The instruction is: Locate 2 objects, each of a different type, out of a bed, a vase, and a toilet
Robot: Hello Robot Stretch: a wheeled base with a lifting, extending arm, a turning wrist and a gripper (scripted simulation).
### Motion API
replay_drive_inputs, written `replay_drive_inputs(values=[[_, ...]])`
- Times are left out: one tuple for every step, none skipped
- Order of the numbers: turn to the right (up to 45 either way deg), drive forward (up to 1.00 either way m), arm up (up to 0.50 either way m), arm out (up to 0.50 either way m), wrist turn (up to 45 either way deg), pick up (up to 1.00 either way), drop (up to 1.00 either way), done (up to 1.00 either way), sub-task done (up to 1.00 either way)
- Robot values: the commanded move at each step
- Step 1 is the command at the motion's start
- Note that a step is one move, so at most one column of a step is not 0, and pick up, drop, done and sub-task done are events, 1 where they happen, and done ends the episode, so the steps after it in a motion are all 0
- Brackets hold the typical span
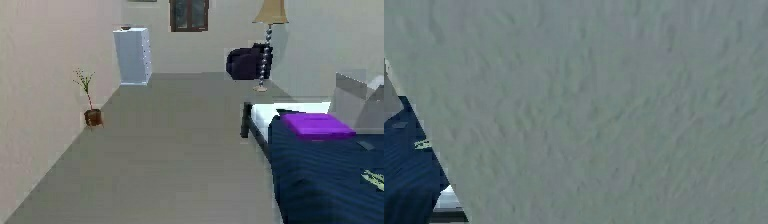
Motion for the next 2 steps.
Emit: replay_drive_inputs(values=[[-21.0,0.00,0.00,0.00,0.0,0.00,0.00,0.00,0.00],[0.0,0.10,0.00,0.00,0.0,0.00,0.00,0.00,0.00]])
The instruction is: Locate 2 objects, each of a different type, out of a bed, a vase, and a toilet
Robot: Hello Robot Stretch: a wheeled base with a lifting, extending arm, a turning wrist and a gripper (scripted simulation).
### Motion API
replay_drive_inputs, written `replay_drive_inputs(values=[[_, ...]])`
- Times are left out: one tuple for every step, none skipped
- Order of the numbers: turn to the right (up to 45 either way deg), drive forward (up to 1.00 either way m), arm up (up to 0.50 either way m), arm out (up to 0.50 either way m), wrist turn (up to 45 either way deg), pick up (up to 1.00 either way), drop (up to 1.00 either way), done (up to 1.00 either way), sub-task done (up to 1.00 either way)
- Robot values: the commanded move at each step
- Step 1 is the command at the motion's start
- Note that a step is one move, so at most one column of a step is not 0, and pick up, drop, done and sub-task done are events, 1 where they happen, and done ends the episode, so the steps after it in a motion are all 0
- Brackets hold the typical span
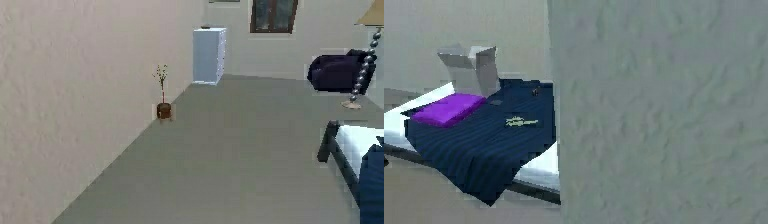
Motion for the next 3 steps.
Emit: replay_drive_inputs(values=[[45.0,0.00,0.00,0.00,0.0,0.00,0.00,0.00,0.00],[21.0,0.00,0.00,0.00,0.0,0.00,0.00,0.00,0.00],[0.0,0.00,0.00,0.00,0.0,0.00,0.00,1.00,0.00]])
